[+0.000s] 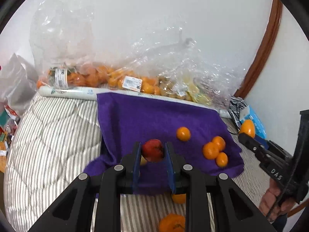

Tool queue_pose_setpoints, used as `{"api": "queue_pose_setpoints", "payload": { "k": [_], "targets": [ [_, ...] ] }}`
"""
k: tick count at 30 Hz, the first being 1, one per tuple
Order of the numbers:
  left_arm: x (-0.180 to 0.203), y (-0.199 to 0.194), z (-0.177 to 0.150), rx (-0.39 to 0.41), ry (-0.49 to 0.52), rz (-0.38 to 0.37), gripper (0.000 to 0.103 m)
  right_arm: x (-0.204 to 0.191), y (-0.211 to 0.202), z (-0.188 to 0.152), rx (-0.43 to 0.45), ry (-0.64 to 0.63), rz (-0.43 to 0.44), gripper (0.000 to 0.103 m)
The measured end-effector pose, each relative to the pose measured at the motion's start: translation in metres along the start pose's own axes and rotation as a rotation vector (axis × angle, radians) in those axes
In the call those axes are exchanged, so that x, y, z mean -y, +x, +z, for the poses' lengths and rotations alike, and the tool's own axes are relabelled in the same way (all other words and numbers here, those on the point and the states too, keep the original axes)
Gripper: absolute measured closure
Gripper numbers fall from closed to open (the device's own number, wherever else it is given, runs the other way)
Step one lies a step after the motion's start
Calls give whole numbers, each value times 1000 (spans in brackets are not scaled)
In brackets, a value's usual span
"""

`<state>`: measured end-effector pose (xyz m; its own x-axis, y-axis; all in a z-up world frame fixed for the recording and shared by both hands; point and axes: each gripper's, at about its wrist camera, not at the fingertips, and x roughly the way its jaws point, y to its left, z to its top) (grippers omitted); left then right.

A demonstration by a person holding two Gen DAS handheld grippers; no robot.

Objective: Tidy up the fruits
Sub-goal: 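Lift and carry both held fruits over the purple towel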

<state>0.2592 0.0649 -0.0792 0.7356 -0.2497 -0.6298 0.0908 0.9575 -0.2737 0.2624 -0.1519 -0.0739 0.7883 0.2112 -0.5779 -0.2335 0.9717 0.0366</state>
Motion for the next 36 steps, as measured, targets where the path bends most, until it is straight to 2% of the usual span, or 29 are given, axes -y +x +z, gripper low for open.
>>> {"api": "queue_pose_setpoints", "payload": {
  "k": [6,14,24,36],
  "targets": [
    [-4,15,8,18,10,30,80,-3,13,13,15,-2,-2,71],
    [-18,41,0,-31,-15,49,80,0,45,0,-38,8,15,71],
    [-30,46,-2,-39,-62,51,80,10,57,-7,-64,18,12,71],
    [-29,50,-3,-46,-55,57,80,0,70,-17,-104,-29,12,71]
  ]
}}
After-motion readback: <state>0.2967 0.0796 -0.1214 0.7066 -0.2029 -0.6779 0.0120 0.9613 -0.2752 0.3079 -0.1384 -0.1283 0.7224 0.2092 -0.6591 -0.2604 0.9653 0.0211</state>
